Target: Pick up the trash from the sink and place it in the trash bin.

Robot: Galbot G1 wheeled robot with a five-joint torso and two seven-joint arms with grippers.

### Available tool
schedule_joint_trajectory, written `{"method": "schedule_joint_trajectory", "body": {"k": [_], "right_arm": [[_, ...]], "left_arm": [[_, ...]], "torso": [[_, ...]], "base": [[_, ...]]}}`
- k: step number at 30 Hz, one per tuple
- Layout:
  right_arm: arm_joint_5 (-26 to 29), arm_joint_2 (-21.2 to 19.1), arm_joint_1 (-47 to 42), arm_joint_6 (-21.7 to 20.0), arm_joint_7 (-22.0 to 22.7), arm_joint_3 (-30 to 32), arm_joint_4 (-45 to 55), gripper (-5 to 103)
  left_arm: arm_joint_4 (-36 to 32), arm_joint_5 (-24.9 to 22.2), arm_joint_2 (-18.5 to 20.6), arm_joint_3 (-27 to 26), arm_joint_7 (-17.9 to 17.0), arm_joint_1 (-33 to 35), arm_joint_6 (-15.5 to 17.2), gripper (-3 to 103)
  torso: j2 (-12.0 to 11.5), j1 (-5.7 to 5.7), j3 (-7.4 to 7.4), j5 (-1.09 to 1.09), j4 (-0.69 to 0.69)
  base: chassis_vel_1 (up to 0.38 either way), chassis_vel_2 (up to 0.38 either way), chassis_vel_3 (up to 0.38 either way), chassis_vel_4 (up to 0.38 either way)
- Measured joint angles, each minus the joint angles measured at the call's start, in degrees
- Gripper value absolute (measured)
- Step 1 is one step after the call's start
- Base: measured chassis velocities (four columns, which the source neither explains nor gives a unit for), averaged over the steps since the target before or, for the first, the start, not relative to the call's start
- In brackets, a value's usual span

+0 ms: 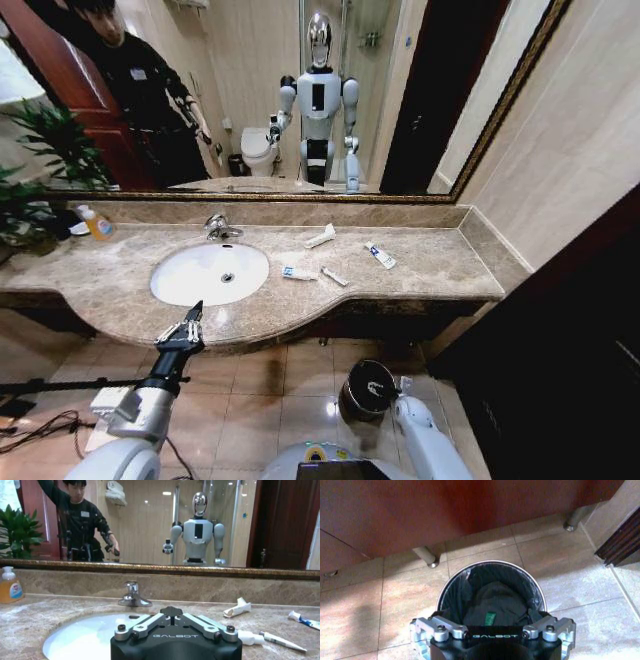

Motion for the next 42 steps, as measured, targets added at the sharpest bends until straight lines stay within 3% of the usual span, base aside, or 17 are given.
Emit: {"method": "schedule_joint_trajectory", "body": {"k": [10, 18, 24, 32, 36, 41, 42], "right_arm": [[2.29, -0.06, -4.35, -0.32, 0.40, 1.69, 8.35, 100], [5.72, -3.20, -9.82, -1.82, 3.32, 2.97, 20.44, 100], [7.40, -5.03, -15.14, -3.61, 3.29, 5.18, 36.60, 100], [6.54, -3.50, -19.70, -3.02, 3.00, 4.66, 54.45, 100], [2.80, -2.56, -20.01, -2.09, 1.30, 3.74, 61.41, 100], [0.01, -3.92, -16.19, -2.07, -4.63, 2.72, 64.67, 100], [-0.23, -5.50, -14.09, -2.15, -9.11, 2.61, 63.96, 100]], "left_arm": [[0.00, 0.00, 0.00, 0.00, 0.00, 0.00, 0.00, 0], [0.00, 0.00, 0.00, 0.00, 0.00, 0.00, 0.00, 0], [0.00, 0.00, 0.00, 0.00, 0.00, 0.00, 0.00, 0], [0.00, 0.00, 0.00, 0.00, 0.00, 0.00, 0.00, 0], [0.00, 0.00, 0.00, 0.00, 0.00, 0.00, 0.00, 0], [0.00, 0.00, 0.00, 0.00, 0.00, 0.00, 0.00, 0], [0.00, 0.00, 0.00, 0.00, 0.00, 0.00, 0.00, 0]], "torso": [[0.00, 0.00, 0.00, 0.01, 0.00], [0.00, 0.00, 0.00, 0.01, -0.01], [0.00, 0.00, 0.00, 0.00, 0.00], [0.01, 0.00, 0.00, -0.02, 0.00], [0.01, 0.00, 0.00, -0.01, -0.01], [0.01, 0.00, 0.00, -0.01, 0.00], [0.01, 0.00, 0.00, 0.00, 0.00]], "base": [[0.000, 0.000, 0.000, 0.000], [0.000, 0.000, 0.000, 0.000], [0.000, 0.000, 0.000, 0.000], [0.000, 0.000, 0.000, 0.000], [0.000, 0.000, 0.000, 0.000], [0.000, 0.000, 0.000, 0.000], [0.000, 0.000, 0.000, 0.000]]}}
